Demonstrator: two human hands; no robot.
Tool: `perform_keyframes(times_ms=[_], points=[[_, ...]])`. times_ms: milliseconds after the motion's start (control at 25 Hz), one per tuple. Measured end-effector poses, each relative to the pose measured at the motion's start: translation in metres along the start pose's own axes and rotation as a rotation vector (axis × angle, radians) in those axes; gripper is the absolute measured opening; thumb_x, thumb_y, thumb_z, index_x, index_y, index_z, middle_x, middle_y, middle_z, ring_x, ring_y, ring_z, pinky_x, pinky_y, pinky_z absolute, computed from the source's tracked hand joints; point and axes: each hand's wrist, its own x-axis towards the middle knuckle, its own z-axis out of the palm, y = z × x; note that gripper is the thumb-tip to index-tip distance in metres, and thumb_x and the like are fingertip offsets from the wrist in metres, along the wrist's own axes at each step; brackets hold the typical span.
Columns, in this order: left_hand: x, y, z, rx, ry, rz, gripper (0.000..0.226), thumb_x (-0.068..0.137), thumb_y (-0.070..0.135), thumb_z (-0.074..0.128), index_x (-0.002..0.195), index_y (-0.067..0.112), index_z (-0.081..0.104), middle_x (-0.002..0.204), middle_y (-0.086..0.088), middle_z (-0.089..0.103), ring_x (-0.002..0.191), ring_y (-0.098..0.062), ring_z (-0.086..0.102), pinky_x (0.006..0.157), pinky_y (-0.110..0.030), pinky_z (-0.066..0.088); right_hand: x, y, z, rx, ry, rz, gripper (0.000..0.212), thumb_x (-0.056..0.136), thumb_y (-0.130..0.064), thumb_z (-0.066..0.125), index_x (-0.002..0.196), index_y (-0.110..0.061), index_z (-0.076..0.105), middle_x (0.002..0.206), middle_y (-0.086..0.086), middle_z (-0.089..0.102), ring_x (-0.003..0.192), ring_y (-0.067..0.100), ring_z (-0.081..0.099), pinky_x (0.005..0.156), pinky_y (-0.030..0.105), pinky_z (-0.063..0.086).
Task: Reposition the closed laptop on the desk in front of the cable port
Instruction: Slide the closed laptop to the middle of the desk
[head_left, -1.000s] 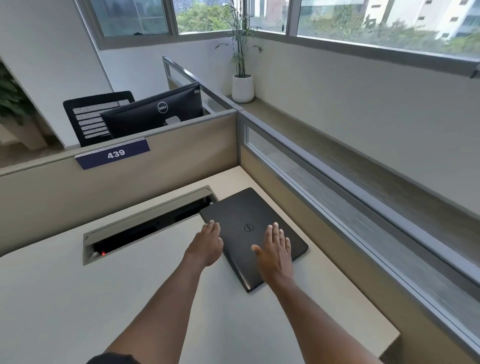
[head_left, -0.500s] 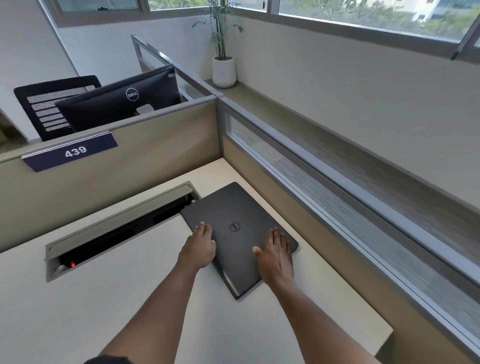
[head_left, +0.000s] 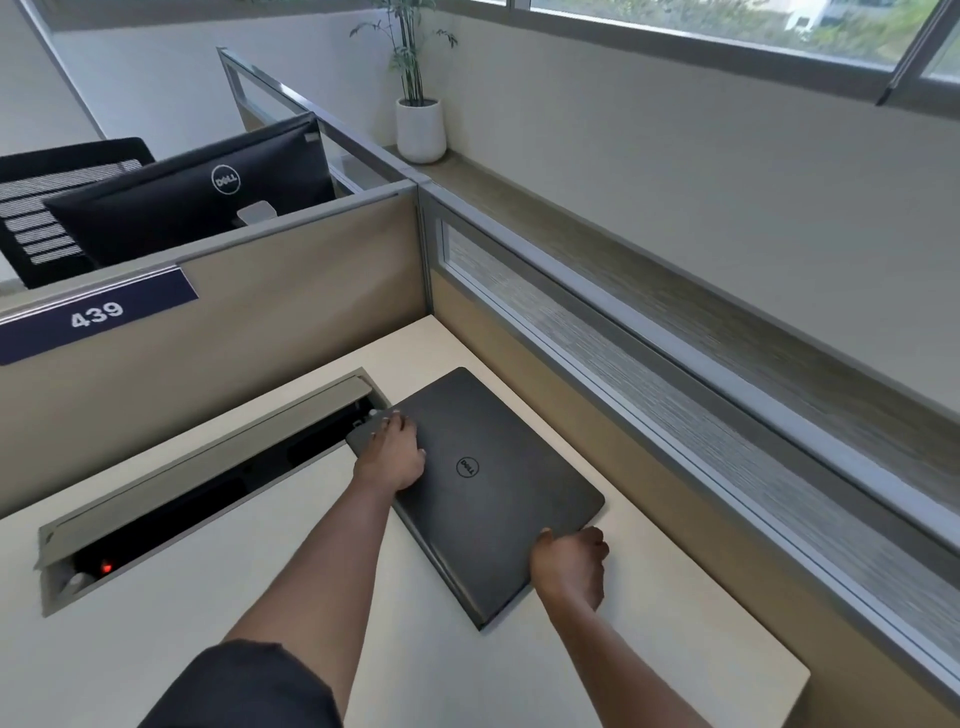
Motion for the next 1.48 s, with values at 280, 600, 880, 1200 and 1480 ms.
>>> perform_keyframes(times_ms=[280,600,880,1200,1480], points=[[0.031,-0.006,-0.011,0.026,0.024,-0.016,0.053,0.097,0.030,0.050,0.141,0.003,0.043,0.150,-0.016,0.039,0.139,-0.036,0.038,0.109,-0.048,0.039,0.002,-0.009,0.011,0.051,-0.007,0.104,0.042,0.093,-0.020,0.053,0.126,0.003,0.039,0.127,0.022,0.047,0.107,0.044,0.060,0.074,0.038,0.041],[0.054,-0.011,-0.005,-0.047,0.078,-0.118,0.053,0.095,0.037,0.052,0.133,0.001,0.048,0.137,-0.022,0.048,0.127,-0.040,0.047,0.102,-0.048,0.042,0.015,-0.022,0.016,0.118,-0.002,0.246,0.047,0.088,-0.015,0.059,0.124,0.007,0.039,0.130,0.027,0.045,0.113,0.046,0.056,0.086,0.044,0.049],[0.059,-0.012,-0.003,-0.146,0.071,-0.277,0.063,0.087,0.046,0.058,0.133,0.004,0.053,0.138,-0.021,0.049,0.128,-0.040,0.046,0.104,-0.047,0.038,0.035,-0.032,0.010,0.223,0.014,0.390,0.052,0.086,-0.021,0.065,0.124,0.008,0.044,0.130,0.027,0.050,0.116,0.042,0.056,0.094,0.042,0.049],[0.013,-0.039,0.000,-0.336,-0.011,-0.560,0.063,0.080,0.051,0.053,0.128,0.010,0.053,0.130,-0.015,0.060,0.122,-0.036,0.053,0.098,-0.043,0.037,0.040,-0.026,-0.002,0.269,-0.029,0.355,0.055,0.083,-0.028,0.065,0.124,0.005,0.049,0.127,0.024,0.057,0.114,0.042,0.059,0.102,0.048,0.051],[-0.063,-0.054,0.019,-0.568,0.000,-0.706,0.067,0.074,0.053,0.058,0.125,0.010,0.053,0.126,-0.013,0.060,0.120,-0.036,0.054,0.102,-0.045,0.043,0.032,-0.020,-0.018,0.128,-0.104,0.160,0.047,0.078,-0.028,0.060,0.112,0.004,0.061,0.114,0.020,0.066,0.106,0.040,0.064,0.095,0.044,0.055]])
